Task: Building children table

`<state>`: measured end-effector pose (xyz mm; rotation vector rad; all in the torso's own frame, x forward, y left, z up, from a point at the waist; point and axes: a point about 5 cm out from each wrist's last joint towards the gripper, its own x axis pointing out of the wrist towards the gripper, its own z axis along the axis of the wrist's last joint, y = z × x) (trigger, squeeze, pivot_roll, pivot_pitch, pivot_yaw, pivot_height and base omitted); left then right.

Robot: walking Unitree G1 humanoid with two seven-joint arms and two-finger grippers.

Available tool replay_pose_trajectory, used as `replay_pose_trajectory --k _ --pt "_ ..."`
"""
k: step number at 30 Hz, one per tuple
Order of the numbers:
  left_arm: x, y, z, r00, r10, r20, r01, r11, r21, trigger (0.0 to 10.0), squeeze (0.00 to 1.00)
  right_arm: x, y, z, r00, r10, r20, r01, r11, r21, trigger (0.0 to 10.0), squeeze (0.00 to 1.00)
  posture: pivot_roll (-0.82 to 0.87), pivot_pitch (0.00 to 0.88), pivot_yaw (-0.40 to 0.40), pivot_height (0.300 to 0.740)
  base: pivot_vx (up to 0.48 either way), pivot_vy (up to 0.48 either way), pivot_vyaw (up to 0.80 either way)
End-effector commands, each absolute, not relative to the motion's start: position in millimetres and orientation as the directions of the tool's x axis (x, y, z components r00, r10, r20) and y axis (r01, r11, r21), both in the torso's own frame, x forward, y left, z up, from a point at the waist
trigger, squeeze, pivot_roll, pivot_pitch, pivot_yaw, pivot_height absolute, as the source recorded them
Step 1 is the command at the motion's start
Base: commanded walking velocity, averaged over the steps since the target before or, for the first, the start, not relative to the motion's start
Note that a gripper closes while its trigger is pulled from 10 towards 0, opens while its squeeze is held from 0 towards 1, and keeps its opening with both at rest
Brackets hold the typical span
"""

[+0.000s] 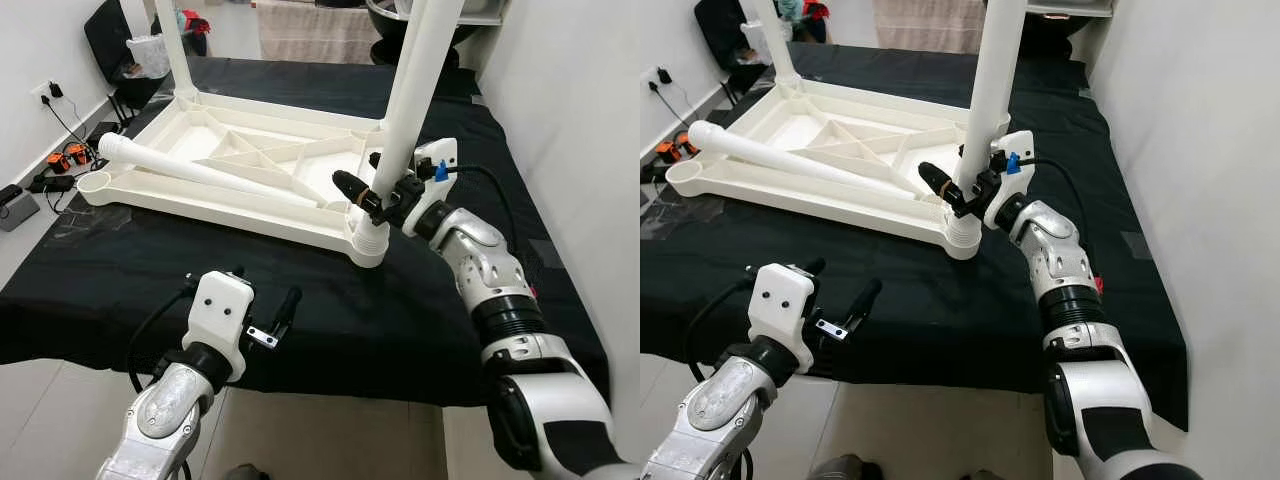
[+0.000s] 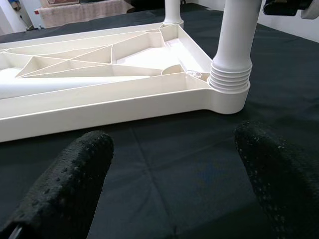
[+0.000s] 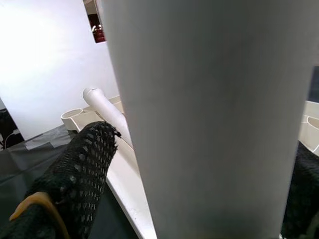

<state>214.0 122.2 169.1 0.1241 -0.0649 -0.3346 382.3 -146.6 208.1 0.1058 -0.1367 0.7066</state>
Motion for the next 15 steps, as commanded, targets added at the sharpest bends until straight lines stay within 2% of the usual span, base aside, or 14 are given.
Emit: replay_pose_trajectory --k 1,15 --pt "211.5 121.0 168.4 0.943 -0.33 0.035 0.323 0.937 0.133 10.0 0.0 382.6 -143.5 210.3 0.739 0.652 0.167 -0.664 0.747 0.024 10.0 0.0 0.09 0.096 -0.065 0.74 0.0 0.0 0.0" --pt "211.6 119.9 167.7 0.941 -0.337 0.034 0.33 0.934 0.136 10.0 0.0 381.1 -144.1 205.0 0.731 0.667 0.143 -0.671 0.741 -0.029 10.0 0.0 0.09 0.088 -0.063 0.74 0.0 0.0 0.0"
